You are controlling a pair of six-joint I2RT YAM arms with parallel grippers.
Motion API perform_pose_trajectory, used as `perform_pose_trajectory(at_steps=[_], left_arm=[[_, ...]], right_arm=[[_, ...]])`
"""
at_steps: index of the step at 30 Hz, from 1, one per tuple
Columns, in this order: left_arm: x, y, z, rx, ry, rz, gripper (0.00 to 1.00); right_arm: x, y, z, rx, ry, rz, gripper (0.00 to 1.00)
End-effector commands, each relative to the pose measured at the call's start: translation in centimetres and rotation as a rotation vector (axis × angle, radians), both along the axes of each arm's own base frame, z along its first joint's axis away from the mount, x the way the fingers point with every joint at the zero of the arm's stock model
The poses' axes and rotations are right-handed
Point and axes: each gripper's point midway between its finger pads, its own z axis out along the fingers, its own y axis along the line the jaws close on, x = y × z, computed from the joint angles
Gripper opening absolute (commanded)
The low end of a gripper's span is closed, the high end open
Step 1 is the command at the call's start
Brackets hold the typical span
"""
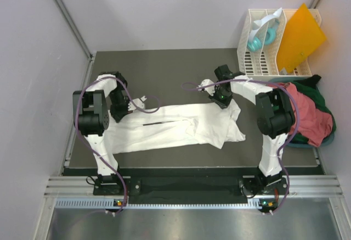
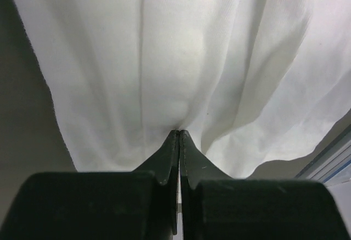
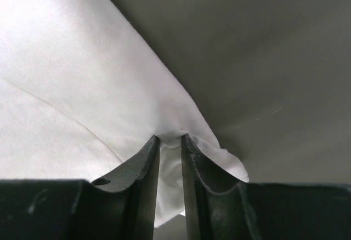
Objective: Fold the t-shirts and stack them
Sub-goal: Fold the other side of the tshirt into a rectangle
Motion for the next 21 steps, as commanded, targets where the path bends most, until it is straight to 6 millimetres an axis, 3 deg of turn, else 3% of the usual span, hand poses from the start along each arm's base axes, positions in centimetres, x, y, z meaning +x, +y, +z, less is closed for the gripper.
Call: perform_pose_trajectory(at_steps=[1, 7, 8, 9, 12, 16, 21], left_arm=[[0.2, -0.6, 2.0, -0.029, -0.002, -0.007, 0.00], [-0.3, -1.2, 5.2, -0.048, -0.036, -0.019, 0.00], [-0.4, -1.2, 5.4, -0.047, -0.039, -0.023, 0.02], [-0.7, -1.1, 5.6, -0.043, -0.044, -0.025, 0.11], [-1.3, -0.5, 5.3, -0.009, -0.028, -0.037, 0.38], [-1.3, 0.4, 4.8, 0.017, -0.025, -0.033, 0.41], [0.7, 1.6, 2.6, 0.030, -0.035, -0.007, 0.40]], right_arm=[[1.1, 1.1, -0.6, 0.008, -0.019, 0.030, 0.22], [1.0, 1.0, -0.9, 0.002, -0.010, 0.038, 0.21], [1.0, 1.1, -0.9, 0.004, -0.010, 0.038, 0.22], [1.0, 1.1, -0.8, 0.005, -0.013, 0.039, 0.26], [1.1, 1.2, -1.0, 0.005, -0.009, 0.040, 0.33], [1.3, 1.3, -0.9, 0.008, -0.015, 0.043, 0.34], [1.2, 1.5, -1.1, 0.010, -0.009, 0.049, 0.34]])
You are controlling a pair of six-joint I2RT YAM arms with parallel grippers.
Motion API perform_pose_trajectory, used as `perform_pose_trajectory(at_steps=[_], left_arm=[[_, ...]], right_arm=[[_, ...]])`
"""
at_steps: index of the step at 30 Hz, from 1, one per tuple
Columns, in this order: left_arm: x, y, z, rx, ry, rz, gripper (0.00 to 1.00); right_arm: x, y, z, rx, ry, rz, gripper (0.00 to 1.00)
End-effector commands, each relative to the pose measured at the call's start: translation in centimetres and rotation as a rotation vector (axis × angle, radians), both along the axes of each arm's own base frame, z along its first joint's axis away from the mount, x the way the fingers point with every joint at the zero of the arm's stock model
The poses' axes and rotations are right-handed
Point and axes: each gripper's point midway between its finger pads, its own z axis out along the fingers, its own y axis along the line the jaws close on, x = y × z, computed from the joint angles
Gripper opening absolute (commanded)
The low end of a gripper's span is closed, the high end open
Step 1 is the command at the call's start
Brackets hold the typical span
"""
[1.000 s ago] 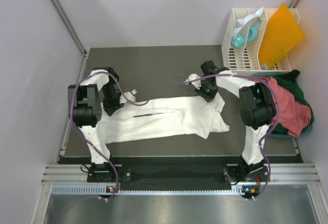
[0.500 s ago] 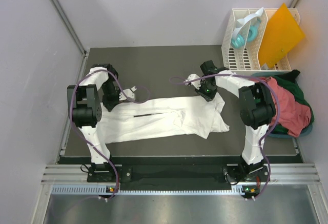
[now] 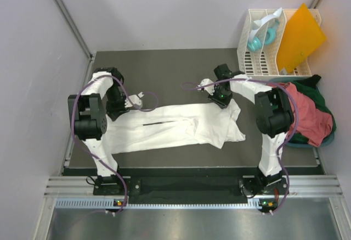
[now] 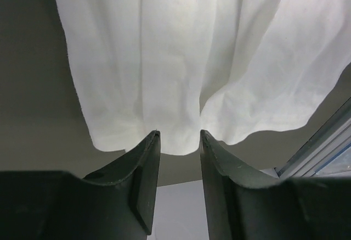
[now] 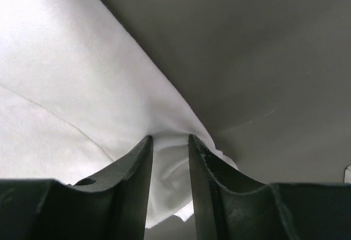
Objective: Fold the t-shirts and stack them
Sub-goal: Fold the other side of the tshirt into a rectangle
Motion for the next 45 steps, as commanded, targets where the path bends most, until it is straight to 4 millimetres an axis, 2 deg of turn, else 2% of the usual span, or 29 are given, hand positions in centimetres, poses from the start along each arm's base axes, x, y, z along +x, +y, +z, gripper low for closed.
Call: perform_pose_trajectory(at_steps=[1, 2, 4, 14, 20, 31, 39, 45], left_arm=[[0.9, 1.1, -1.4, 0.008, 0.023, 0.005, 0.40], [1.1, 1.3, -2.1, 0.011, 0.039, 0.011, 0.40], [2.0, 1.5, -2.1, 0.014, 0.030, 0.015, 0.39], [3.0, 2.1, -2.7, 0.035, 0.038, -0.019, 0.39], [2.4, 2.1, -2.8, 0.032, 0.063, -0.024, 0.38], [1.1, 2.0, -2.9, 0.027, 0.109, -0.032, 0.44], [0.2, 2.5, -4.0, 0.056, 0.153, -0.037, 0.45], [0.3, 2.5, -5.1, 0.056, 0.152, -0.018, 0.43]], right_arm=[[0.6, 1.4, -1.1, 0.024, -0.003, 0.032, 0.33], [0.6, 1.4, -1.2, 0.023, -0.001, 0.031, 0.33], [0.5, 1.4, -1.1, 0.019, -0.004, 0.033, 0.33], [0.1, 1.2, -1.4, 0.020, -0.002, 0.033, 0.31], [0.8, 1.5, -1.1, 0.019, -0.010, 0.037, 0.29], [1.7, 1.5, -0.7, 0.004, -0.023, 0.044, 0.28], [1.9, 1.6, -0.7, 0.004, -0.023, 0.046, 0.28], [2.0, 1.6, -0.6, 0.002, -0.026, 0.045, 0.28]])
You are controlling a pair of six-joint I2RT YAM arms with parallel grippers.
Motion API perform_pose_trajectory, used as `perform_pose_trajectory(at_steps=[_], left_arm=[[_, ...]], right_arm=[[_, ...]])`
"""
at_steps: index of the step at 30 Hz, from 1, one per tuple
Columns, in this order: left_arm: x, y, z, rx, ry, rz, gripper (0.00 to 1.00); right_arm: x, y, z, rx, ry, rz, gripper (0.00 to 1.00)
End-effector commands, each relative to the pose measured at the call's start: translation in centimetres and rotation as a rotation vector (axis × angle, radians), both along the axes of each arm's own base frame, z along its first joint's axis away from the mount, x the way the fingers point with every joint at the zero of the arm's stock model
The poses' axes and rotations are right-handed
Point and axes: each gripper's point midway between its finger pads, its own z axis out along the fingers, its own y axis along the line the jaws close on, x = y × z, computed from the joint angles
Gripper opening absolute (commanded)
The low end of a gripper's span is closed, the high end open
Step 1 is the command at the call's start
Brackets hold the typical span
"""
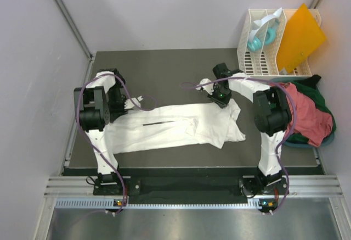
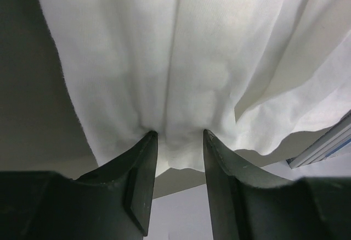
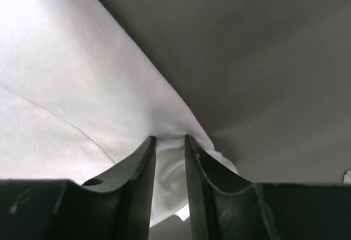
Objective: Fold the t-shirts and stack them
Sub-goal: Fold the other side of the tshirt into a rectangle
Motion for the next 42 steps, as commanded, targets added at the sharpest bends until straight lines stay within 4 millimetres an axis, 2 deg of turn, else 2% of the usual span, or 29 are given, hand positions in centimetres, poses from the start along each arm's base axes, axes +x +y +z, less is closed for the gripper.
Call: perform_pose_trajectory(at_steps=[1, 3, 4, 5, 6, 11, 18, 24, 29, 30, 33, 37, 42], left_arm=[[-0.6, -0.1, -1.2, -0.020, 0.039, 0.000, 0.42], [-0.5, -0.1, -1.0, -0.021, 0.032, -0.001, 0.34], [-0.4, -0.1, -1.0, -0.021, 0.028, -0.001, 0.20], [-0.4, -0.1, -0.8, -0.018, 0.031, 0.000, 0.12], [-0.4, -0.1, -0.8, -0.017, 0.029, 0.002, 0.00], [0.2, -0.4, 0.9, -0.030, 0.001, 0.010, 0.00], [0.1, -1.0, 4.8, -0.064, -0.069, 0.010, 0.00], [-2.3, -1.2, 6.7, -0.074, -0.034, -0.001, 0.00], [-4.3, -1.0, 7.3, -0.069, 0.006, -0.046, 0.00], [-5.2, -1.0, 7.3, -0.068, 0.022, -0.065, 0.00], [-6.7, 0.0, 7.2, -0.029, 0.057, -0.123, 0.00], [-7.8, -0.1, 6.9, -0.030, 0.084, -0.142, 0.00], [-8.0, -0.6, 6.8, -0.044, 0.090, -0.150, 0.00]], right_arm=[[1.8, 1.4, -0.6, 0.019, -0.052, 0.032, 0.28], [1.7, 1.3, -0.6, 0.016, -0.050, 0.033, 0.27], [1.6, 1.3, -0.7, 0.016, -0.048, 0.033, 0.27], [1.7, 1.3, -0.7, 0.014, -0.049, 0.033, 0.27], [1.7, 1.3, -0.7, 0.014, -0.049, 0.033, 0.26], [1.6, 1.5, -0.9, 0.014, -0.044, 0.039, 0.25], [1.4, 1.7, -1.6, 0.008, -0.032, 0.042, 0.25], [1.6, 2.0, -1.6, 0.012, -0.039, 0.050, 0.25], [1.6, 1.8, -1.4, 0.000, -0.042, 0.066, 0.25], [1.6, 1.8, -1.5, -0.002, -0.039, 0.067, 0.25], [1.5, 1.7, -1.4, -0.008, -0.039, 0.072, 0.25], [1.3, 1.6, -1.4, -0.013, -0.034, 0.078, 0.25], [1.0, 1.4, -1.5, -0.017, -0.028, 0.077, 0.25]])
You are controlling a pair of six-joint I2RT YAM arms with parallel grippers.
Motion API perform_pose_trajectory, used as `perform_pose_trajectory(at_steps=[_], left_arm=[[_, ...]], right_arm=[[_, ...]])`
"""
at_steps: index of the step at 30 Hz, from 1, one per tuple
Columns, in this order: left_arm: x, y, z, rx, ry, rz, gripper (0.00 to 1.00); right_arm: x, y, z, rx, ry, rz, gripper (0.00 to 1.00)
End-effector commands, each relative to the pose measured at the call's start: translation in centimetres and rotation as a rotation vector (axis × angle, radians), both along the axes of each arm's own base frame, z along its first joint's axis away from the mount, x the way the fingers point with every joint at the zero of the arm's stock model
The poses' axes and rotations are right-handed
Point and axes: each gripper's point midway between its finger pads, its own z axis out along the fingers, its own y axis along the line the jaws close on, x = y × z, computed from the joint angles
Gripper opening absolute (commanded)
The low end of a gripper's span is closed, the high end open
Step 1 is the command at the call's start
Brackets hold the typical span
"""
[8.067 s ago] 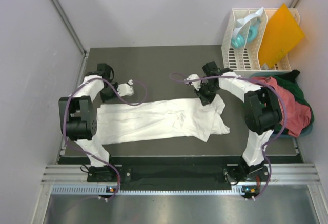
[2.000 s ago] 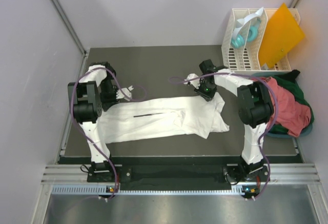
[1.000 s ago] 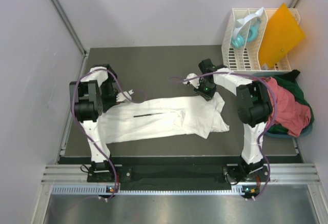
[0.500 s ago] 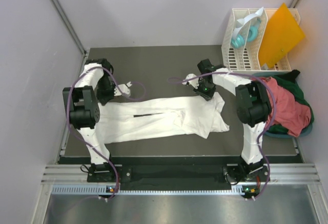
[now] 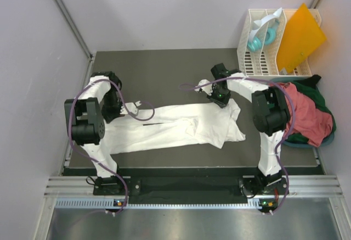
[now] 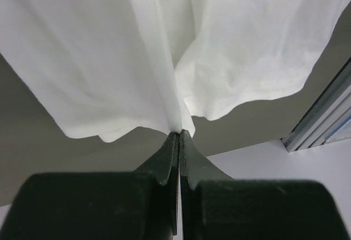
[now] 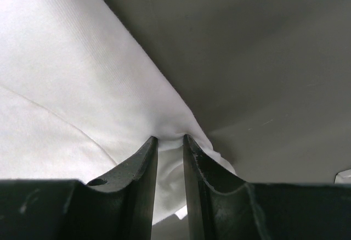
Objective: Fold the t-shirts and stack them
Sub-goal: Fold the other side of the tshirt into a rectangle
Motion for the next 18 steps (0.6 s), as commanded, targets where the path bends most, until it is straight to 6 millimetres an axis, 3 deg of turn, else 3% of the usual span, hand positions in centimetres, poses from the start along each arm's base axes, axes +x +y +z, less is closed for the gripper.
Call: perform_pose_trajectory(at_steps=[1, 9, 18], left_arm=[[-4.3, -0.6, 2.4, -0.025, 0.149, -0.040, 0.00], [-4.3, -0.9, 3.0, -0.046, 0.118, -0.064, 0.00], [-5.6, -1.5, 3.1, -0.065, 0.122, -0.106, 0.00]], right_arm=[[0.9, 1.2, -1.4, 0.015, -0.024, 0.042, 0.25], [0.4, 1.0, -1.6, 0.007, -0.011, 0.050, 0.25], [0.4, 0.9, -1.5, 0.001, -0.014, 0.050, 0.25]])
